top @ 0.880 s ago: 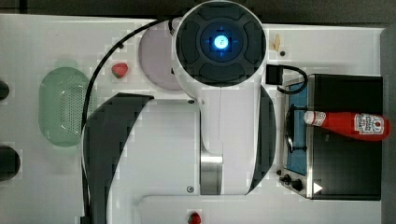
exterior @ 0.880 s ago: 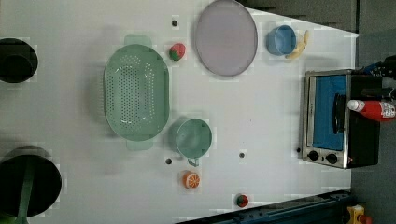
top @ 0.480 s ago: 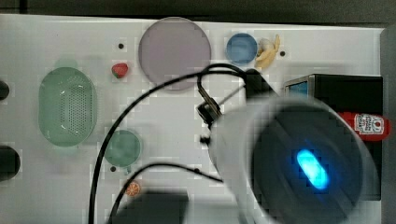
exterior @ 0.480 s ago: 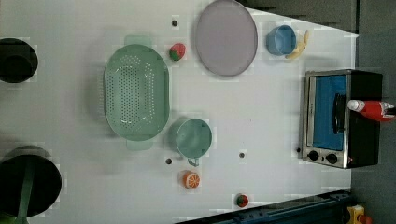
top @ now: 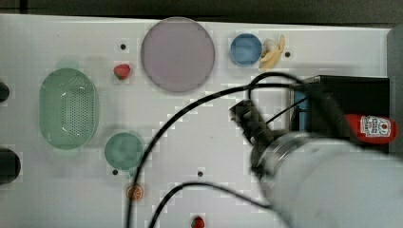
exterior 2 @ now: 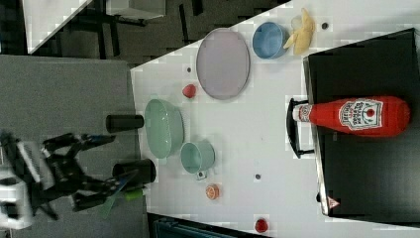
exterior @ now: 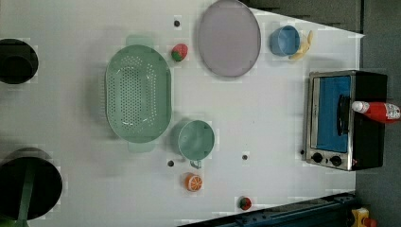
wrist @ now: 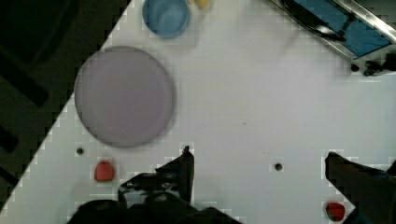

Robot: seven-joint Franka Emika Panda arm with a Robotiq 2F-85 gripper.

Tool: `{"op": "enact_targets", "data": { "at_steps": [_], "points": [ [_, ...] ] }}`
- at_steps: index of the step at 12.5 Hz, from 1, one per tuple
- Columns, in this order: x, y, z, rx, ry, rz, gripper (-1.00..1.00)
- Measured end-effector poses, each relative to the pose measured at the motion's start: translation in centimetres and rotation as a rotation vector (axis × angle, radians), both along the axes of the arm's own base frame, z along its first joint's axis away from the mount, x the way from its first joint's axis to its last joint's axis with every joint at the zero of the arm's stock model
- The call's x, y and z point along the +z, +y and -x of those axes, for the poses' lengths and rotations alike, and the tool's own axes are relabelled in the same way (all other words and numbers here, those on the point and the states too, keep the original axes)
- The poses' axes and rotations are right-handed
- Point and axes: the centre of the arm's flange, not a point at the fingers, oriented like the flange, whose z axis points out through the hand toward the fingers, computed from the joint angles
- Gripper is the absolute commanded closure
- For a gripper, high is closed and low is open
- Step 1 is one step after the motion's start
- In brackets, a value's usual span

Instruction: Pick Ketchup from oven and place it on table.

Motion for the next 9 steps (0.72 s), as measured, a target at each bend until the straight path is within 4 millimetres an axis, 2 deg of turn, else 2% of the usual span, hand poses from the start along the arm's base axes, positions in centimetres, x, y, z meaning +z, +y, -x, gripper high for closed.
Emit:
{"op": "enact_targets", "data": {
  "at_steps": [2, 4, 6, 9],
  "points": [
    [-3.4, -4.8, -2.1, -0.087, 0.023, 0.004, -1.0],
    [-8.1, -9.9, -3.7, -0.182, 0.077, 0.005, -1.0],
    [-12.5, -14.1, -5.3, -0.259, 0.088, 0.029, -1.0],
    [-16.3, -19.6, -5.5, -0.356, 0.071, 0.077, -1.0]
  ]
}}
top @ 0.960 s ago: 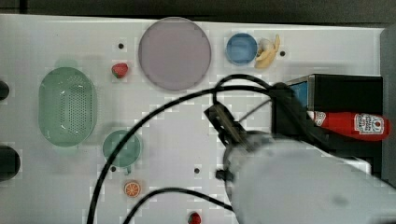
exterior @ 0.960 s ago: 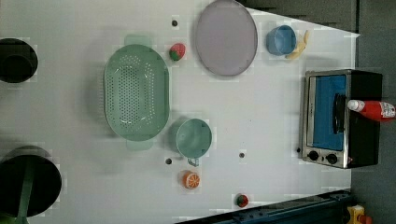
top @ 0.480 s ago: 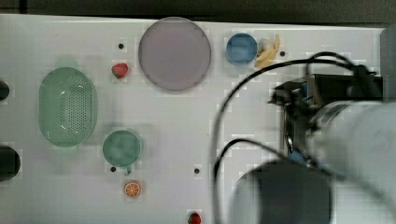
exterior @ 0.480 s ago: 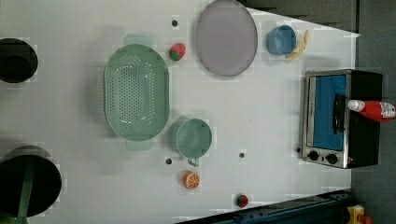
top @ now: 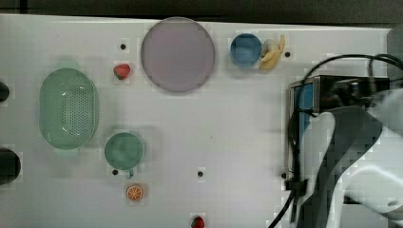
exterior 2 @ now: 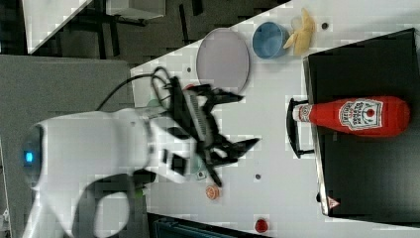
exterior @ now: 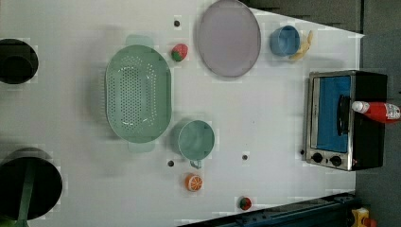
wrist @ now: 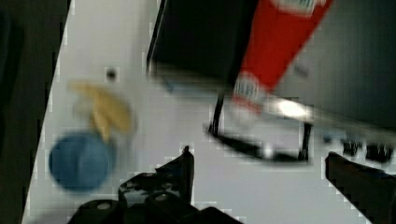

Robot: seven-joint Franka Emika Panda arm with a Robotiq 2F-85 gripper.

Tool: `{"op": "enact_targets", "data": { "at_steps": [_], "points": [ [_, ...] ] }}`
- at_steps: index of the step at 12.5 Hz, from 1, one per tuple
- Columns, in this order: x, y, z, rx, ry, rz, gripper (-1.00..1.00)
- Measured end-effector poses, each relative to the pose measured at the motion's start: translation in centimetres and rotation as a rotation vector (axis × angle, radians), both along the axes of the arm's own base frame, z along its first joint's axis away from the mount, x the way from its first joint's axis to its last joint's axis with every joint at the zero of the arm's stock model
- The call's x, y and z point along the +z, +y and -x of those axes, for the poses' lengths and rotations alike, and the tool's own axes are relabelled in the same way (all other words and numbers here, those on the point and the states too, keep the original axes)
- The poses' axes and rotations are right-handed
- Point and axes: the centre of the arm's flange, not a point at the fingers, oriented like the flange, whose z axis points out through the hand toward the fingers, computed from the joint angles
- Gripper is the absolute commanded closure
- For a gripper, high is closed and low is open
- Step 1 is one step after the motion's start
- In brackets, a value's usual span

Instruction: Pick Ketchup from oven and place it on table.

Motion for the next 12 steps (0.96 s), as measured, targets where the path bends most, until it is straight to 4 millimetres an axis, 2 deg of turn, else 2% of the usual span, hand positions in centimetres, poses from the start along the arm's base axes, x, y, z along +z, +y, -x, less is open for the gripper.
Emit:
{"op": "enact_targets", "data": {
  "at_steps": [5, 8, 10, 12],
  "points": [
    [-3.5, -6.2, 1.4, -0.112, -0.001, 0.057, -1.0],
    [-6.2, -9.4, 1.6, -0.191, 0.01, 0.056, -1.0],
    [-8.7, -10.8, 1.3, -0.232, -0.003, 0.051, -1.0],
    [-12.3, -12.2, 1.1, -0.253, 0.031, 0.073, -1.0]
  ]
}}
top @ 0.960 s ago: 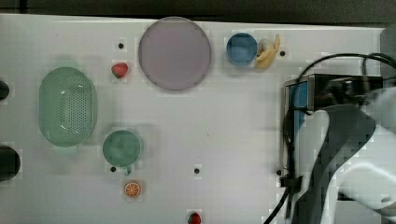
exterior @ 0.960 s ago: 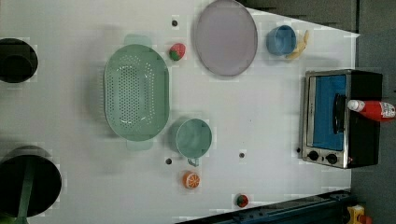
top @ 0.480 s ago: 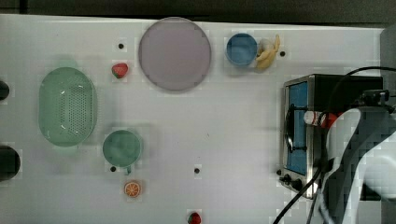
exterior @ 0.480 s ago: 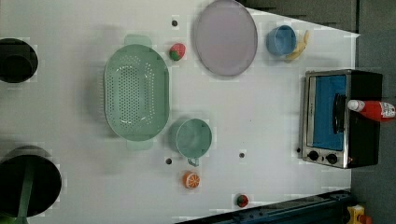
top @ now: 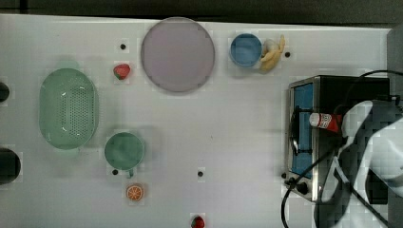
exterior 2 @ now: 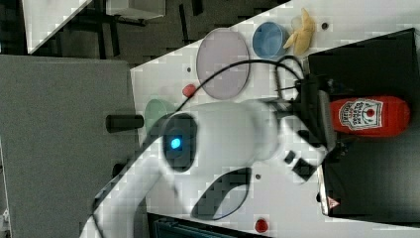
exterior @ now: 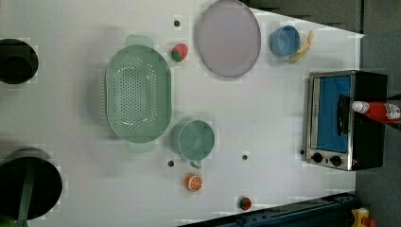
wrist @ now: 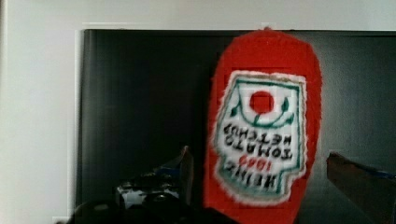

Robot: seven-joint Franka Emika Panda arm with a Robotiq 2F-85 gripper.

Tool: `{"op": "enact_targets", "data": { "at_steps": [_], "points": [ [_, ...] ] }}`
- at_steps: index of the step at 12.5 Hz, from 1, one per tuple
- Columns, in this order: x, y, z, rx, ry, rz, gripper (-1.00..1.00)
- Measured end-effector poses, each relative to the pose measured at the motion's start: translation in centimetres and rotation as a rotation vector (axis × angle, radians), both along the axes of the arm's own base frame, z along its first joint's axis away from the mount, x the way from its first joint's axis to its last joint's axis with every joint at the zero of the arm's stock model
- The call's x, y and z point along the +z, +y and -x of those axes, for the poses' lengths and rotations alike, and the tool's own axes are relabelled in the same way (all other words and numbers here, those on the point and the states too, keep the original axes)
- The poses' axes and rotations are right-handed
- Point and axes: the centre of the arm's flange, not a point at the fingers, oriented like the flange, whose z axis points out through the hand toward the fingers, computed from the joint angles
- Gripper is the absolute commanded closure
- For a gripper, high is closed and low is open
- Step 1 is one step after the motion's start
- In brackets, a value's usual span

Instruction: Pick Ketchup from oven and place it on table.

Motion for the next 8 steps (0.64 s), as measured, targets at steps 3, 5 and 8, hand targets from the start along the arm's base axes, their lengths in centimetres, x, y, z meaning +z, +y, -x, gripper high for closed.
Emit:
{"op": "enact_targets", "data": {
  "at_steps": [3, 5, 8],
  "points": [
    [-4.5, -0.5, 0.7, -0.003, 0.095, -0.008, -1.0],
    [-5.1, -0.5, 0.3, -0.019, 0.077, -0.022, -1.0],
    [-4.6, -0.8, 0.1, -0.05, 0.042, -0.046, -0.67]
  ]
}}
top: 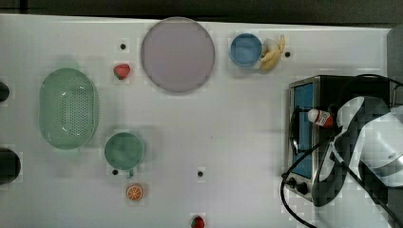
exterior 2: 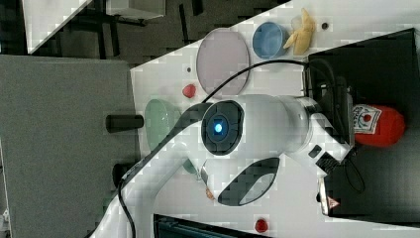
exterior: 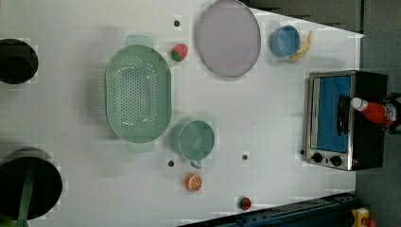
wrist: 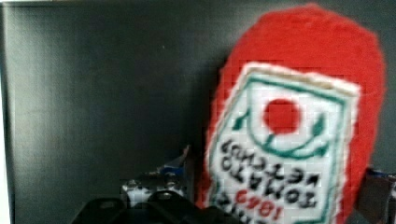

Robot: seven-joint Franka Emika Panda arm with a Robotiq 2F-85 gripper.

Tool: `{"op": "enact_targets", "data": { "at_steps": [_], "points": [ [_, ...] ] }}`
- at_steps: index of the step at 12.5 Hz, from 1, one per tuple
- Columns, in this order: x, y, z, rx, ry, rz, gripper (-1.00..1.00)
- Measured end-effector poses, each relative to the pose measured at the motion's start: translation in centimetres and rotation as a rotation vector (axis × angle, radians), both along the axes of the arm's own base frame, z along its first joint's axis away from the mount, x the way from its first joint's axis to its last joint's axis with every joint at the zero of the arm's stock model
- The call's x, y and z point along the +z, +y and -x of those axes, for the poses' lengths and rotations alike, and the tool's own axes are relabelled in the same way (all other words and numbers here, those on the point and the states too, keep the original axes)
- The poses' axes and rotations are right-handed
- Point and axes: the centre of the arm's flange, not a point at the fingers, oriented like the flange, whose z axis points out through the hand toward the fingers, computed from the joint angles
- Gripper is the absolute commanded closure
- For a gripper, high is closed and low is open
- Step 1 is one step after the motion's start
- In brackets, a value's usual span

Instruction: Pick Ketchup from oven and place it on table.

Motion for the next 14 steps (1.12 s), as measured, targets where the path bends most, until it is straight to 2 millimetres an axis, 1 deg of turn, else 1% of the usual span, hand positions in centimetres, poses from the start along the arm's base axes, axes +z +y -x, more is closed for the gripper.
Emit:
{"op": "enact_targets", "data": {
  "at_steps": [1, 2, 4, 6, 8, 10, 12, 13, 14],
  "points": [
    [0.0, -0.3, 0.3, -0.005, 0.003, 0.003, -0.42],
    [0.2, -0.4, 0.4, -0.009, -0.002, 0.004, -0.27],
    [1.3, 0.4, -0.1, 0.018, -0.009, 0.003, -0.27],
    [2.7, 0.3, -0.8, 0.01, -0.04, -0.005, -0.27],
    [3.4, 0.6, -0.8, 0.018, 0.005, -0.041, -0.27],
    [4.5, 1.2, -0.7, 0.023, 0.035, -0.056, -0.27],
    [6.7, 3.0, -1.5, 0.046, 0.031, -0.1, -0.27],
    [9.0, 4.5, -2.3, 0.076, 0.009, -0.107, -0.27],
    [11.8, 6.7, -3.5, 0.122, -0.038, -0.106, -0.27]
  ]
}}
